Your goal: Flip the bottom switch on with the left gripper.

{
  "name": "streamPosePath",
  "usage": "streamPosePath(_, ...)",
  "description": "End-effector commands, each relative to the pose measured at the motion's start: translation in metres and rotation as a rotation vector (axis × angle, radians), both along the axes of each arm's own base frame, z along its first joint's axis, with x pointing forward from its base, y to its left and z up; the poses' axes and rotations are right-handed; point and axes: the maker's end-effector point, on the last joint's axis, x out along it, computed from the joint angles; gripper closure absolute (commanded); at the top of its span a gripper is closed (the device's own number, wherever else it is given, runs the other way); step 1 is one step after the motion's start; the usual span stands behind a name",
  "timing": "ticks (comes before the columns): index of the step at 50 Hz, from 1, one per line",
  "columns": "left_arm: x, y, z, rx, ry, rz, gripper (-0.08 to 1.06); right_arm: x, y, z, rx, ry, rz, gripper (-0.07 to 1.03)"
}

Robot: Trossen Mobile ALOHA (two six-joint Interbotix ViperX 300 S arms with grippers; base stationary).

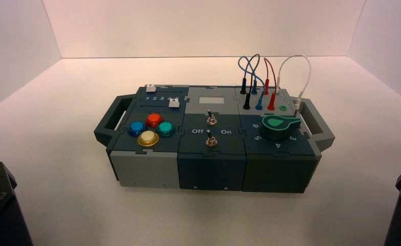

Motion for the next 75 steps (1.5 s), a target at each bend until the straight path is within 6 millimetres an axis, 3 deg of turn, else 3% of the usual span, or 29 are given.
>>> streamPosePath(1, 0.002, 0.001, 0.009, 0.002, -0.024, 0.004, 1.01, 0.002, -0.001, 0.008, 0.008, -0.019, -0.005, 0.99)
streamPosePath(19, 0.002, 0.000, 0.008, 0.003, -0.015, 0.002, 1.01, 0.001, 0.001, 0.006, 0.021, -0.007, -0.003, 0.99)
streamPosePath(37, -0.015, -0.018, -0.011, 0.026, 0.245, -0.075, 1.01, -0.006, 0.003, -0.006, 0.027, 0.116, 0.004, 0.99)
streamPosePath(56, -0.056, -0.064, -0.027, -0.063, 0.569, -0.235, 1.01, -0.020, 0.015, -0.039, 0.087, 0.445, 0.033, 0.99)
streamPosePath(75, -0.073, -0.079, -0.043, -0.088, 0.693, -0.288, 1.01, -0.021, 0.037, -0.097, 0.166, 0.805, 0.062, 0.99)
